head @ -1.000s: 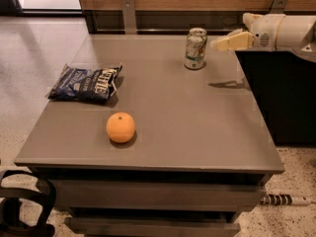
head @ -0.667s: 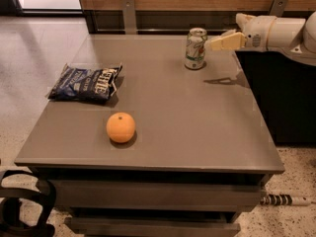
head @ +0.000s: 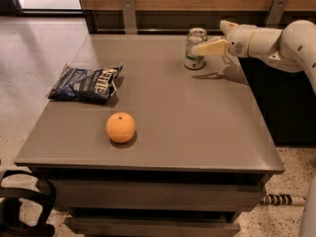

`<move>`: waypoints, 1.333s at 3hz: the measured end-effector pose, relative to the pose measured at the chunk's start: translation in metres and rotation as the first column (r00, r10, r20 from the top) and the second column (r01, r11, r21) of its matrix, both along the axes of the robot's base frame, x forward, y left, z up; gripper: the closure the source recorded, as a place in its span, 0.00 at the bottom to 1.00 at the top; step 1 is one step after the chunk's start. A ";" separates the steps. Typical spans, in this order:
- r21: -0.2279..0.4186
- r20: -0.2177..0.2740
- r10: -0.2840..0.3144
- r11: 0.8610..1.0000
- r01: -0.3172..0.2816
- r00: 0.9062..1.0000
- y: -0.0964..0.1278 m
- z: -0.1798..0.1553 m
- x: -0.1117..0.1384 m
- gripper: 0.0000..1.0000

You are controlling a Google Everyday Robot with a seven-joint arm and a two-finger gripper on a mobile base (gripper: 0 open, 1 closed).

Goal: Knock 7up can over

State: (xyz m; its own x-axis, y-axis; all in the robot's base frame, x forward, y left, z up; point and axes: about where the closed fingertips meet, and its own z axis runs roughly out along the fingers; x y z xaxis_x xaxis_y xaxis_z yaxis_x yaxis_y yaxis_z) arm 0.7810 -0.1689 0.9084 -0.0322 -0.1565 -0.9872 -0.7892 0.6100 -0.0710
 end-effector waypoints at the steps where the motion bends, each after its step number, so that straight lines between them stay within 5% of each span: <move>1: 0.034 -0.007 0.007 0.999 -0.007 1.000 0.011 -0.015 0.006 0.00; 2: 0.060 -0.015 0.009 0.998 -0.008 1.000 0.017 -0.031 0.005 0.16; 4: 0.072 -0.029 0.012 0.997 -0.010 1.000 0.023 -0.044 0.000 0.70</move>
Offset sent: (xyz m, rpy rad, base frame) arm 0.0020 0.0154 -0.0425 0.0786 0.0198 0.0023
